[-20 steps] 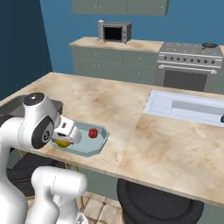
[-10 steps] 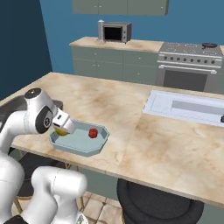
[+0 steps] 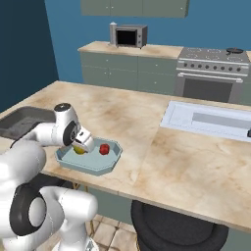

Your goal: Place the cold items (bell pepper and orange) from the fridge in one tupperware on the dining counter. Place the warm items (kebab skewer and hot dog) in the stove area in another tupperware.

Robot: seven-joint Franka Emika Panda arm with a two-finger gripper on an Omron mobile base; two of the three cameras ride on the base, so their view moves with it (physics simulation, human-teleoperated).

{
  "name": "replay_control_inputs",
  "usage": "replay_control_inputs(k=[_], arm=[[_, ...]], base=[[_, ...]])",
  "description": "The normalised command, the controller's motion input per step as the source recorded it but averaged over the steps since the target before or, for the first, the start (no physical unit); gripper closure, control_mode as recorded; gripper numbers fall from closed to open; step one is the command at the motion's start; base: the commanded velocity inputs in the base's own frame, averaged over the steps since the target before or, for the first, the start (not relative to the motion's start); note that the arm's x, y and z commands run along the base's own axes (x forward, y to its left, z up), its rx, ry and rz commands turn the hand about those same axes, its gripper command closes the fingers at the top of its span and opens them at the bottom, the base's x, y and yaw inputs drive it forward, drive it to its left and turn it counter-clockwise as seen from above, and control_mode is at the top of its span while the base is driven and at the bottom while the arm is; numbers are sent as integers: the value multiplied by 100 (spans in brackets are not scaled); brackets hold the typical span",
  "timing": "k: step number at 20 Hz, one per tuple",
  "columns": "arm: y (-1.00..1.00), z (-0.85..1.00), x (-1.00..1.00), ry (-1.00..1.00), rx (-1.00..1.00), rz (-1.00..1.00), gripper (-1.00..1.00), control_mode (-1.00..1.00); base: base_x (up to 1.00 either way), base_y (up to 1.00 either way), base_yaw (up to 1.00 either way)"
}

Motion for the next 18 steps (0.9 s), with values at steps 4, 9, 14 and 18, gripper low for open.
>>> replay_control_inputs(k=[4, 9, 14, 18], arm=[[0, -64, 58, 10, 2, 0, 100, -100], [0, -40, 54, 3, 1, 0, 100, -100], [2, -31, 23, 0, 0, 0, 100, -100], [16, -32, 0, 0, 0, 0, -100, -100]], base=[[0, 0, 0], [0, 0, 0], [0, 0, 0], [0, 0, 0]])
